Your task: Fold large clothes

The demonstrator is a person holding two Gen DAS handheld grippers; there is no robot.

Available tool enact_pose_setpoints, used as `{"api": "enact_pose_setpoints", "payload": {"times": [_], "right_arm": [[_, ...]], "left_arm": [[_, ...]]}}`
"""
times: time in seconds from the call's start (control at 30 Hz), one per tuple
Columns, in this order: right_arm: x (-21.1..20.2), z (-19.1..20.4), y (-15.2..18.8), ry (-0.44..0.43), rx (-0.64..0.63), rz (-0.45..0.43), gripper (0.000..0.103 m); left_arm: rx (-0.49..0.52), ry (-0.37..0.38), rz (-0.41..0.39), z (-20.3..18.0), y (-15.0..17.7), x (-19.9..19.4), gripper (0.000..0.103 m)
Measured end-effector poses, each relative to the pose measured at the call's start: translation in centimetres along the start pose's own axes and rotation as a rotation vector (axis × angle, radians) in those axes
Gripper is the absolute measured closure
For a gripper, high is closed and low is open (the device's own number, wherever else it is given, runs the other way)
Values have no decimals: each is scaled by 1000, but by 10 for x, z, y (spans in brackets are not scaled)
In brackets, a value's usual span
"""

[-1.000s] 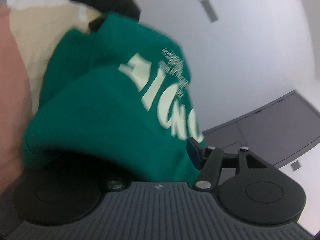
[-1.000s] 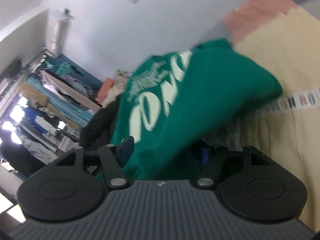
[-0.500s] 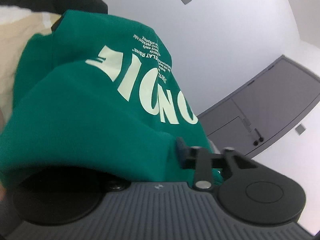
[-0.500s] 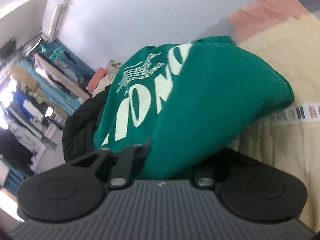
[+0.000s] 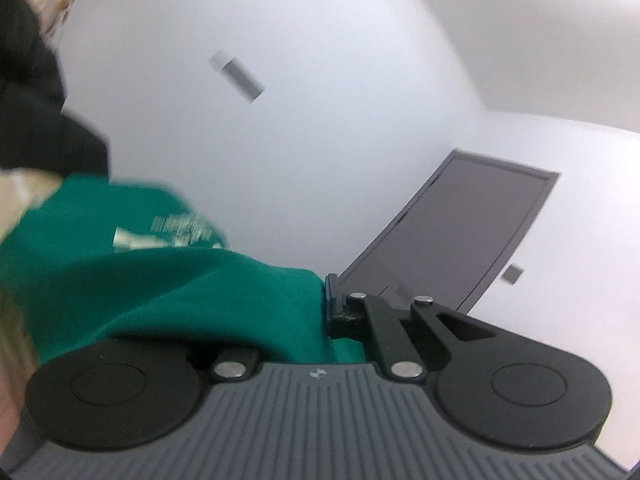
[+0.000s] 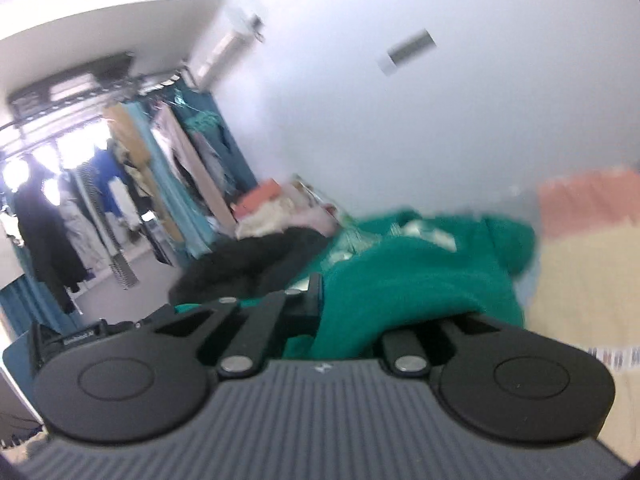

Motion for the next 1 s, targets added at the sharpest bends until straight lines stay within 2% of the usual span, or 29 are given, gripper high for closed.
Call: {"api": "enact_pose_setpoints", "payload": {"times": [0.07,0.17,0.3,0.47,0.6,0.73,0.87,0.93,1.0], "right_arm": [[-10,12,-29,-12,-40,-20,95],[-21,35,-81,-15,-107,-55,95],[-30,58,-155,-15,-160,-117,95],[-45,92,-243,25,-211,-159,95],[-58,108,-301,43,-257,-219,95],[-72,117,-349,55,-304,-282,94],[-62,104,-373,92,-333,-298,94],[-48,88,-367,124,-332,-266,94],[-30,65,-352,150,-319,-212,94]], "left_arm": [[27,26,-23,-24,-13,-9,96],[128,42,-67,-68,-37,-17,96],[189,65,-98,-135,-79,-32,96],[284,102,-132,-219,-129,-25,96],[351,129,-137,-286,-163,-27,96],[396,140,-135,-338,-186,-18,95],[413,98,-116,-356,-196,9,95],[431,50,-89,-341,-192,36,95],[418,0,-48,-310,-184,66,95]]}}
Point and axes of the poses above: each gripper's, at about its wrist camera, not at the fingertips, and x roughly the way its jaws point, z to its left, y to its underside, the point moved 6 cm from there along x, roughly the way its jaws point, and after that the axes turned 15 degrees about -x, right-handed, at the moved point
